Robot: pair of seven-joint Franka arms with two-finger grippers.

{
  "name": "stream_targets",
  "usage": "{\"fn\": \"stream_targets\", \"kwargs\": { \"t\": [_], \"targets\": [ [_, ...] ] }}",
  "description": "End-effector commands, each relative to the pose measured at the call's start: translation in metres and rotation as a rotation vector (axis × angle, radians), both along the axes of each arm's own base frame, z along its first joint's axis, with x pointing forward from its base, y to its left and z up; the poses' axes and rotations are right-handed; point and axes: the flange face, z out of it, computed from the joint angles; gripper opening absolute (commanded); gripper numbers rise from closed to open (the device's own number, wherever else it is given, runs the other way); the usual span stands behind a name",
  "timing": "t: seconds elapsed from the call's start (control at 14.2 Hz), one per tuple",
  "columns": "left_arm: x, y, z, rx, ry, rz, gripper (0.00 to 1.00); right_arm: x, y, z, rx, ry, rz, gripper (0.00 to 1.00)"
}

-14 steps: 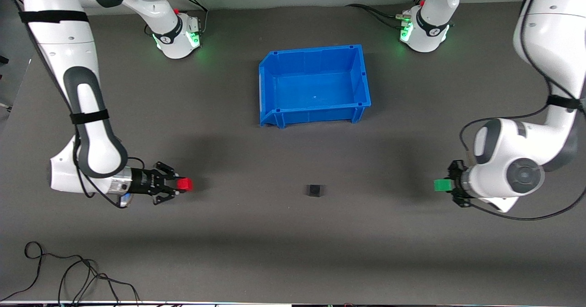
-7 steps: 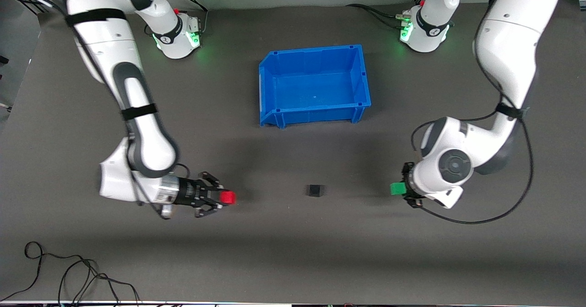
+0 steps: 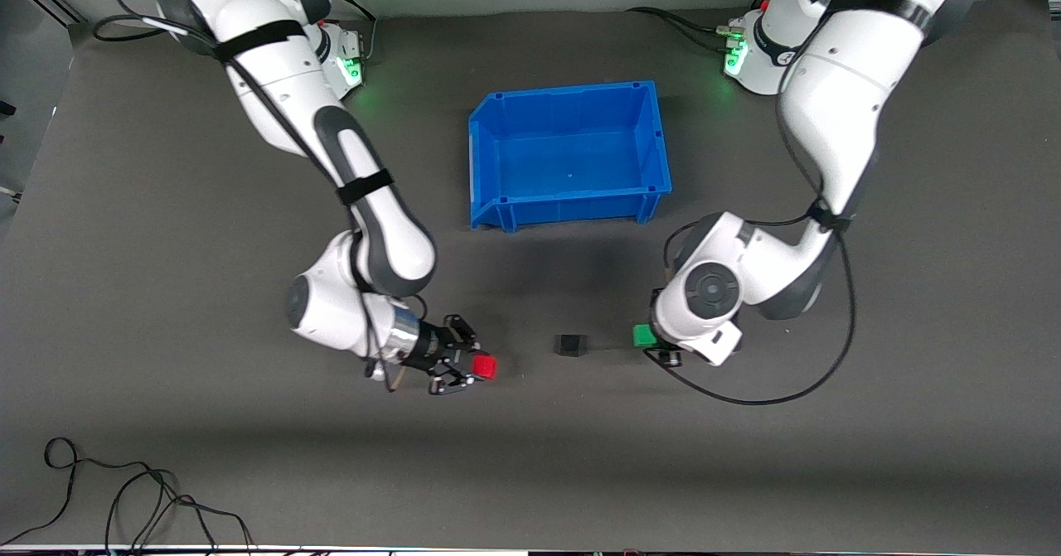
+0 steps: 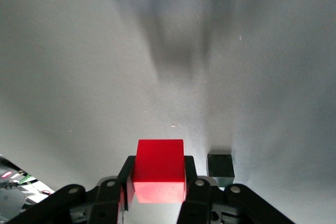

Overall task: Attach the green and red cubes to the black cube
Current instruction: 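Carry the red cube and green cube toward the black cube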

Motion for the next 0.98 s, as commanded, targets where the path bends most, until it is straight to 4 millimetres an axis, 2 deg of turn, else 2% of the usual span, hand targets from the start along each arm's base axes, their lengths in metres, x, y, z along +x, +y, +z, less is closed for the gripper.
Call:
{"fn": "stream_targets", "kwargs": {
  "t": [0.0,0.14,0.49,0.7,0.91],
  "targets": [
    [0.015,-0.012,-0.009,-0.004,-0.025,0.039,0.00,-0.003,0.028,-0.018,0.034,-0.012,-0.063,0.17],
    [0.018,-0.017,-0.005,-0.011,-0.037,0.054,0.00,-0.012,0.049,-0.030,0.048,-0.024,-0.081,0.17],
    [0.023,-0.018,-0.014,-0.020,-0.036,0.061,0.00,-0.034,0.082,-0.050,0.058,-0.023,-0.081,0.16],
    [0.019,-0.036,-0.016,-0.047,-0.067,0.043,0.00,-0.040,0.091,-0.054,0.063,-0.023,-0.082,0.17],
    [0.018,-0.041,-0.019,-0.063,-0.083,0.035,0.00,-0.045,0.095,-0.061,0.058,-0.017,-0.074,0.16]
  ]
}}
